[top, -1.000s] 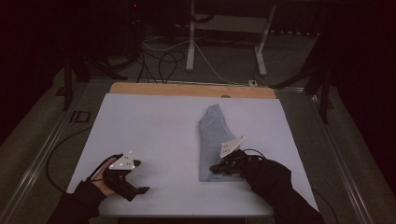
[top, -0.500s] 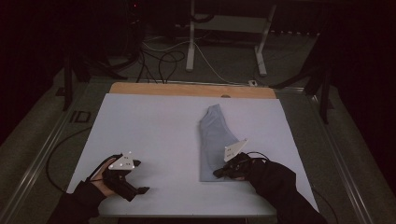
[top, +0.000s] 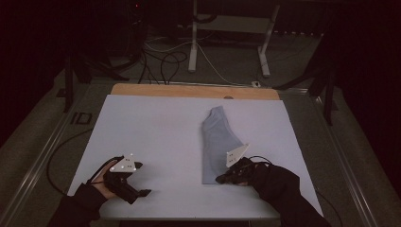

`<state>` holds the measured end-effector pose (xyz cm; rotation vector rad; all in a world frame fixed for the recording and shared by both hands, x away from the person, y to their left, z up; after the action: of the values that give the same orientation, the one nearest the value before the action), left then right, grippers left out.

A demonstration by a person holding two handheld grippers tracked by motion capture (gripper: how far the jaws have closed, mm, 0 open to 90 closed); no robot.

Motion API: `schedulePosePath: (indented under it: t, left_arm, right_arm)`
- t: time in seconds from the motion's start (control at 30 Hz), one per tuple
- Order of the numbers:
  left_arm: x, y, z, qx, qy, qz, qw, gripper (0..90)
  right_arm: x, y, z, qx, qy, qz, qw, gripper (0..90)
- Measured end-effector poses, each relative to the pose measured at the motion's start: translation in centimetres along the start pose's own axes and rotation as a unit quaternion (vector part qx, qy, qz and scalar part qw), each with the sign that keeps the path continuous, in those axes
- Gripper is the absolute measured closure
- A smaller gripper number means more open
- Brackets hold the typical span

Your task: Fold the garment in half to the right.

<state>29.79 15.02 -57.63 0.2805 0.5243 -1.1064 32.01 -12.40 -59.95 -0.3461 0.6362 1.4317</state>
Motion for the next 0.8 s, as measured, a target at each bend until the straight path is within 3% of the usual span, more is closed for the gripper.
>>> schedulePosePath:
  t: [0.33, 0.57, 0.67, 0.8]
  left_arm:
    - [0.0, 0.0, 0.0, 0.0, 0.0, -0.001, 1.0, 0.2]
    - [0.0, 0.0, 0.0, 0.002, 0.0, -0.002, 1.0, 0.3]
    - [-0.1, 0.0, 0.1, 0.001, -0.001, 0.0, 1.0, 0.2]
    - [-0.1, 0.1, 0.1, 0.001, -0.001, 0.0, 1.0, 0.3]
  right_arm:
    - [-0.5, -0.3, 0.9, 0.01, -0.024, 0.001, 0.9997, 90.0]
    - [-1.7, -1.3, 3.0, 0.019, -0.071, -0.023, 0.9971, 89.6]
    - [-2.0, -1.5, 3.7, 0.023, -0.085, -0.029, 0.9957, 83.6]
    - [-2.0, -1.3, 4.6, 0.025, -0.098, -0.024, 0.9945, 63.1]
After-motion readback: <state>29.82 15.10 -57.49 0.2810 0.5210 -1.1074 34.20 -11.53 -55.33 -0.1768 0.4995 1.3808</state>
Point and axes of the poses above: each handheld gripper's, and its own axes: x roughly forward along the jaws, z roughly out of its top, y roughly to its left, the point moved 10 cm from there along x, roughly forward along the jaws, and after that the axes turned 12 degrees about -y, right-handed, at the moved point
